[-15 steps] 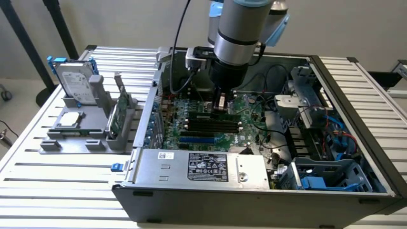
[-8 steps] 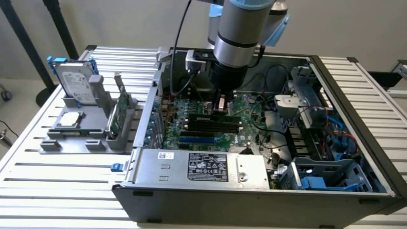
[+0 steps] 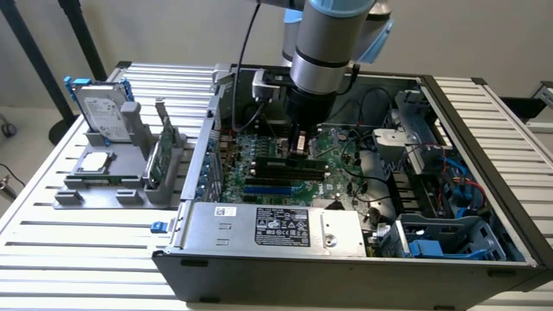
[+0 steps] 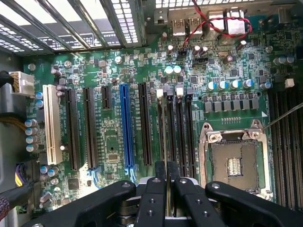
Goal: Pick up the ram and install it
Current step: 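Insert the ram into the slot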
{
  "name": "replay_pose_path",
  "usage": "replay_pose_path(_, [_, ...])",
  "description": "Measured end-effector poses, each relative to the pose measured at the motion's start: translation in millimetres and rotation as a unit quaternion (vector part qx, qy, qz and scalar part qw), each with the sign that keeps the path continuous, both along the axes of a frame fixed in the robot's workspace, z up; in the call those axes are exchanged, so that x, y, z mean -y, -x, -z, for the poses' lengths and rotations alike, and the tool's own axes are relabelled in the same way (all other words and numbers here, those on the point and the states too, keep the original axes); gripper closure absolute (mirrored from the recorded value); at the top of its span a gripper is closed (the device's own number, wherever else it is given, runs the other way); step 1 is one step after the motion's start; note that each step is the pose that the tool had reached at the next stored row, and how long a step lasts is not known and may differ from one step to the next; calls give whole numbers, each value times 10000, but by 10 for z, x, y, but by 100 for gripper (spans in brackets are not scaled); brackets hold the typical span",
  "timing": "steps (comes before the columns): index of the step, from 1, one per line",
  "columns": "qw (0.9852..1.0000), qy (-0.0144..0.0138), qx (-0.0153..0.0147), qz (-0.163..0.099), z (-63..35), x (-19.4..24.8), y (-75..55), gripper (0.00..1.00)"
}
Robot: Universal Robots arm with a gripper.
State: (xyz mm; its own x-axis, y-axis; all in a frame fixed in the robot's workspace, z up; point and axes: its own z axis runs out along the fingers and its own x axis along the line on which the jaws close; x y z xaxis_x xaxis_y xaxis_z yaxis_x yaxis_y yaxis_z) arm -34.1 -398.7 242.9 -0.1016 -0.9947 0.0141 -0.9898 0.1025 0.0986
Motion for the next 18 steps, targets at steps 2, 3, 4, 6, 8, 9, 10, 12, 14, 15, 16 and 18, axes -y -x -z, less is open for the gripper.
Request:
replay_pose_path(2, [10000,13,0,-1,10,0,-2,86])
replay_pose_path(3, [10000,20,0,-1,16,0,-3,86])
replay_pose_path(4, [10000,26,0,-1,22,0,-3,86])
replay_pose_path(6, [10000,33,0,-3,35,0,-3,86])
replay_pose_path(8, [10000,36,0,-11,47,-1,-3,86])
replay_pose_path(9, [10000,36,0,-16,52,-2,-3,86])
replay_pose_path(10, [10000,36,0,-22,56,-3,-3,86])
replay_pose_path(12, [10000,36,0,-37,63,-7,-3,86])
replay_pose_path(14, [10000,36,0,-50,71,-9,-3,86])
replay_pose_path(15, [10000,36,0,-55,75,-11,-2,86])
replay_pose_path(16, [10000,37,0,-60,78,-14,-2,86])
replay_pose_path(18, [10000,36,0,-69,84,-18,-3,86])
